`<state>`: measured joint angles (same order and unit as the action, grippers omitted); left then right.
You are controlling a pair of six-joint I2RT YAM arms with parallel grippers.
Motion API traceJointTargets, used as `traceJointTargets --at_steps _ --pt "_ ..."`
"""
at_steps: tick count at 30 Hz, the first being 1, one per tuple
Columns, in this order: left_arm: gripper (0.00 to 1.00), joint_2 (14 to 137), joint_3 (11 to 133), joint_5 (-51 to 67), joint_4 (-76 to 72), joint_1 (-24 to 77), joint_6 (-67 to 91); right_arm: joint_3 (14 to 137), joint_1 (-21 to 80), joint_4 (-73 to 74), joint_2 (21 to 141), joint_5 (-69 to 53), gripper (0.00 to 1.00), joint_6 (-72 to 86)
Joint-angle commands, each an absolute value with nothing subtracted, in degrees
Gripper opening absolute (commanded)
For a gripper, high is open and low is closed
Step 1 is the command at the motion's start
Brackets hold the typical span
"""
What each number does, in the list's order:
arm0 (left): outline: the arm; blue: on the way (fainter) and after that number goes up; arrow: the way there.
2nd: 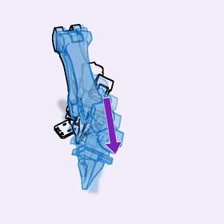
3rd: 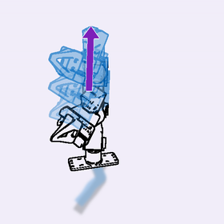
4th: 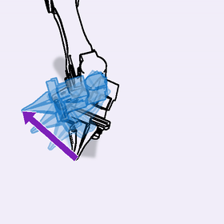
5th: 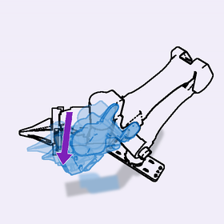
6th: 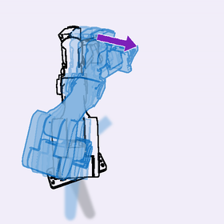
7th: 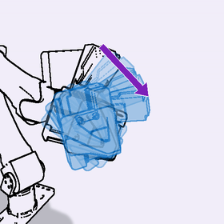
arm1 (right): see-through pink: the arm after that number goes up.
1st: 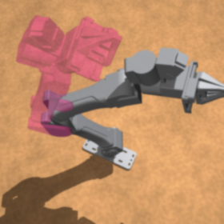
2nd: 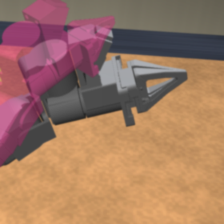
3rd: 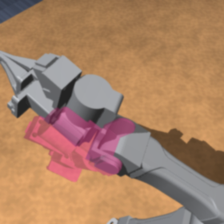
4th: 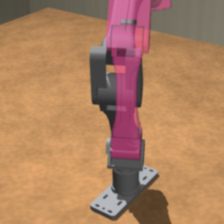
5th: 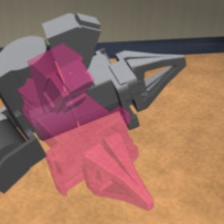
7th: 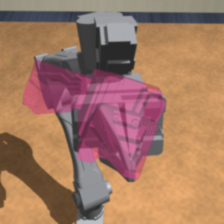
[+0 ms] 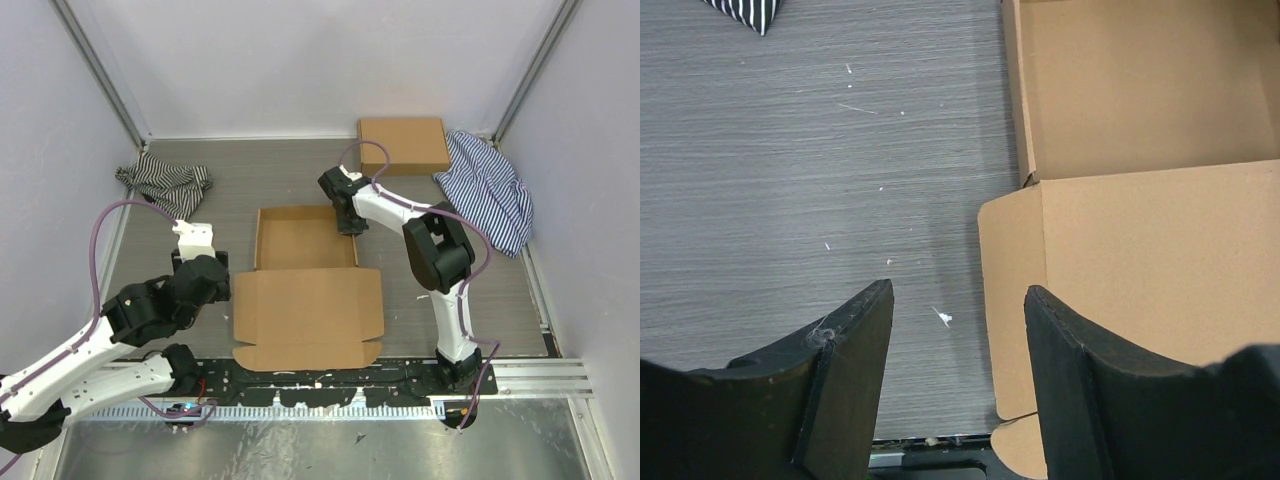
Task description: Fold the paper box
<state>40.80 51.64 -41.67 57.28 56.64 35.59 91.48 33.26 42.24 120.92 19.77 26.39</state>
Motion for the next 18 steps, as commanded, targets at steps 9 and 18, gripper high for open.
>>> traceJointTargets --at_steps 9,18 --pt "0.62 40.6 51.4 -42.7 56.4 56.4 34.9 91.3 33.2 40.8 118.4 20.7 0.01 28.3" --pt "0.62 40.1 51.5 -43.4 57.4 56.4 35.4 84.0 28.4 31.1 114.2 3.9 0.01 38.6"
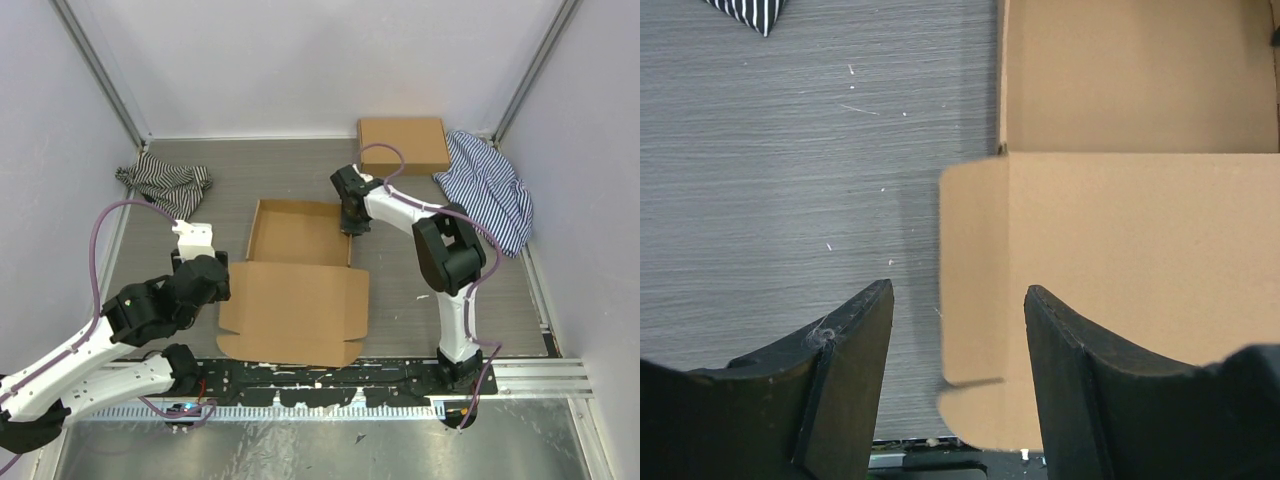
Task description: Fold the paper box
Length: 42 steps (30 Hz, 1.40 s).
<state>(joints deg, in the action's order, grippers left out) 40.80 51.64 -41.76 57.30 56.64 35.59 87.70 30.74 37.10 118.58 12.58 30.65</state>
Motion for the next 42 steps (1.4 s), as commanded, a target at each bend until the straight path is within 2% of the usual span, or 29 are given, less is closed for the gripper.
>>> traceJointTargets --at_steps 1,7,8,11,16,17,19,23,28,35,42 --pt "0.62 39.9 51.6 -43.6 57.4 56.4 35.3 83.2 28.3 30.8 113.6 3.5 0.01 40.4" --pt "0.62 39.4 51.6 -44.2 57.5 56.3 35.3 77.9 34.0 32.1 107.3 3.7 0.01 50.9" --pt "0.62 39.4 51.6 -44.2 57.4 56.4 35.2 78.2 35.7 34.1 106.4 4.9 0.09 52.0" --pt "0.62 39.8 51.6 -44.3 57.3 56.3 35.2 80.3 40.3 42.3 105.1 9.2 0.42 55.1" --pt "0.62 39.9 51.7 -44.2 57.3 56.4 35.2 85.4 44.7 51.3 102.4 23.0 0.72 51.9" --pt "0.62 39.9 51.6 -44.3 57.3 56.3 35.2 85.9 44.7 50.9 101.4 24.8 0.78 49.6" --pt "0.62 40.0 51.6 -44.2 57.1 56.4 35.1 86.0 44.7 45.7 98.8 25.9 0.84 40.4" --pt "0.62 39.9 51.6 -44.4 57.4 56.3 35.3 89.6 44.6 34.7 98.0 21.7 0.87 17.5" --pt "0.62 39.2 51.8 -45.8 57.8 56.4 35.7 103.8 44.3 36.8 110.6 16.0 0.86 -2.4" --pt "0.62 36.7 51.5 -46.8 59.5 56.4 36.6 111.7 42.5 36.9 120.4 5.1 0.83 -6.9" --pt "0.62 34.6 50.8 -46.3 60.5 56.4 37.6 116.5 42.5 38.1 126.3 3.9 0.82 -9.2"
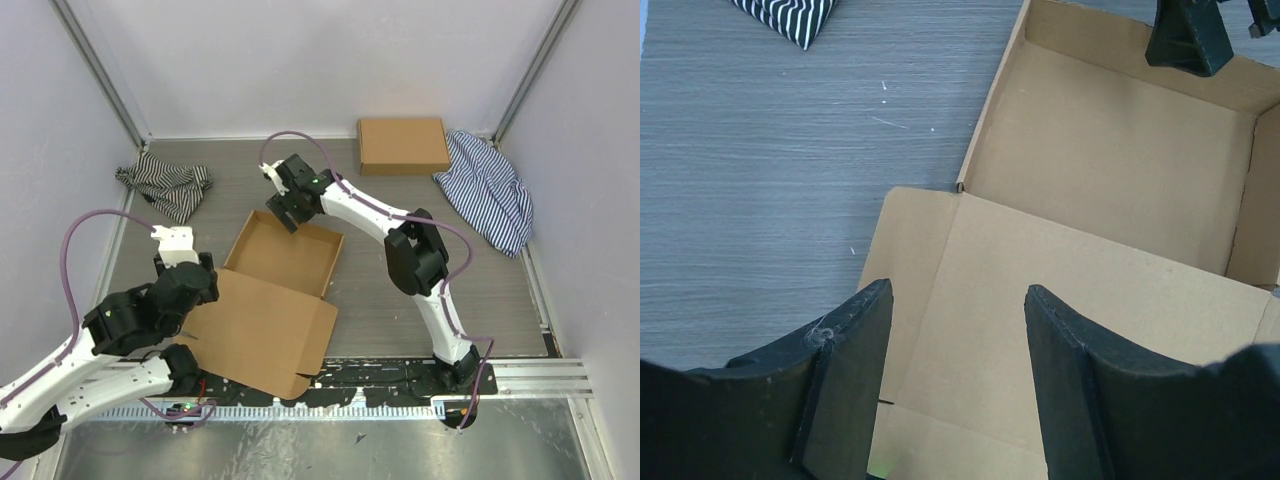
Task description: Fold the paper box
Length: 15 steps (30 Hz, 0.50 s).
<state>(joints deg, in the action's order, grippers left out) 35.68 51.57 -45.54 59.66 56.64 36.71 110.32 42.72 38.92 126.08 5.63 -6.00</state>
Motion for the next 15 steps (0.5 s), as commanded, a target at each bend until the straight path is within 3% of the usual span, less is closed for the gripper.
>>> traceJointTargets --at_steps 1,9,15 --pt "0.62 34.5 50.8 -46.5 60.6 56.4 37.7 117.1 42.4 38.3 127.1 4.1 0.82 -9.1" --pt "0.62 35.2 50.8 -46.5 60.6 56.4 37.7 119.1 42.1 38.9 132.6 1.0 0.78 -8.0" --pt "0.62 35.4 50.8 -46.3 60.6 56.4 37.6 117.6 41.2 38.8 134.2 -3.5 0.65 -5.4"
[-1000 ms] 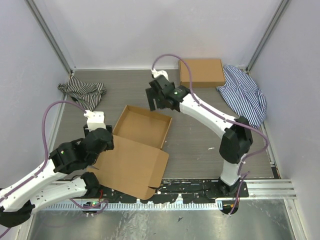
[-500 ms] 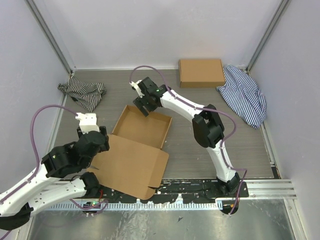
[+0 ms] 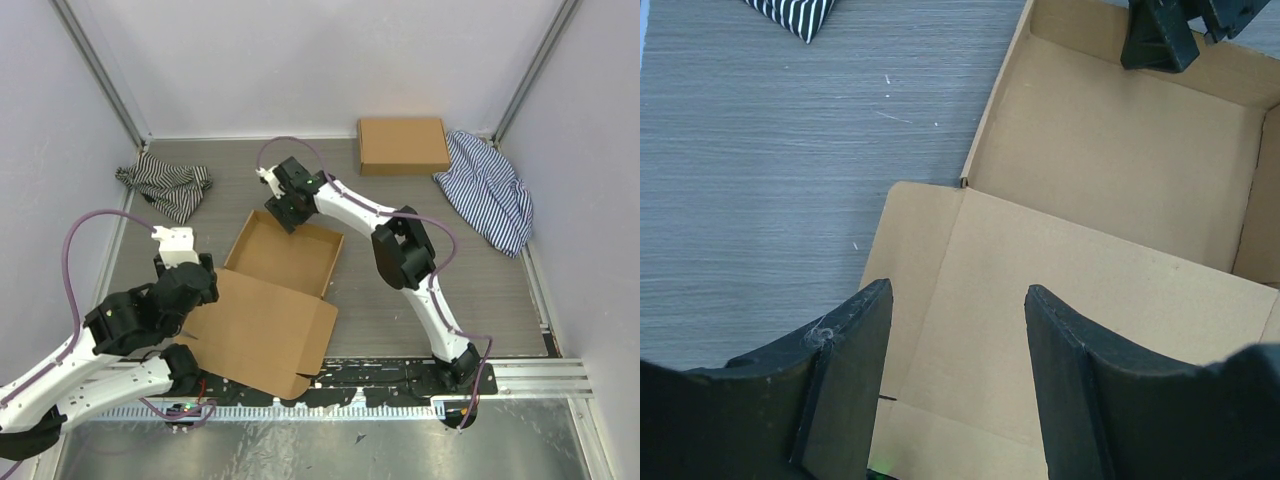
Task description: Fold the paper box
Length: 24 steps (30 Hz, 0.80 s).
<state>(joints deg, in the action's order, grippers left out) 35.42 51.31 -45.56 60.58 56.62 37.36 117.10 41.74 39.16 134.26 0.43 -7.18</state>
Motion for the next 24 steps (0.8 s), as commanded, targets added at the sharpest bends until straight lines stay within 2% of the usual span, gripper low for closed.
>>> traceJointTargets --at_steps 1,3,5,6,9,10,12,15,18,20,21,23,24 --pt "0.63 35.4 50.8 -46.3 60.5 56.4 37.6 117.4 41.1 38.9 134.2 -3.7 0.61 -4.9" --pt "0.62 35.4 50.8 -46.3 60.5 56.4 37.6 117.2 40.9 39.4 134.2 -2.9 0.48 -3.1" --pt "0.63 35.4 50.7 -46.1 60.5 56.4 37.6 116.6 40.2 40.1 133.6 -1.0 0.26 0.0" --pt "0.62 35.5 50.7 -46.1 60.5 56.4 37.6 115.7 39.3 40.3 133.1 -0.5 0.2 1.8" --pt "0.63 35.5 50.6 -45.9 60.4 56.4 37.6 111.3 35.3 40.5 130.0 -0.9 0.02 9.8" --pt "0.63 35.5 50.7 -45.9 60.4 56.3 37.6 109.5 33.4 40.6 128.6 -2.0 0.01 13.1" --pt "0.62 35.5 50.8 -45.8 60.4 56.4 37.6 104.0 29.7 39.1 125.1 -5.1 0.01 18.4" --pt "0.63 35.4 50.7 -45.7 60.3 56.4 37.5 96.5 28.0 38.7 118.8 -1.5 0.01 25.4" --pt "0.63 35.3 50.7 -45.9 60.3 56.3 37.4 87.8 30.9 36.7 111.4 -1.6 0.02 31.6" --pt "0.63 35.1 50.7 -46.1 60.3 56.3 37.4 82.4 34.4 35.9 107.2 -0.3 0.09 37.7" --pt "0.63 35.0 50.7 -46.2 60.4 56.3 37.5 79.3 36.6 34.8 105.0 -0.2 0.13 41.5" --pt "0.63 34.7 50.8 -46.5 60.5 56.4 37.7 72.2 41.7 28.8 100.4 -3.0 0.39 50.0" --pt "0.63 34.5 50.7 -46.6 60.5 56.4 37.8 69.4 44.5 25.8 98.7 -4.9 0.55 53.2"
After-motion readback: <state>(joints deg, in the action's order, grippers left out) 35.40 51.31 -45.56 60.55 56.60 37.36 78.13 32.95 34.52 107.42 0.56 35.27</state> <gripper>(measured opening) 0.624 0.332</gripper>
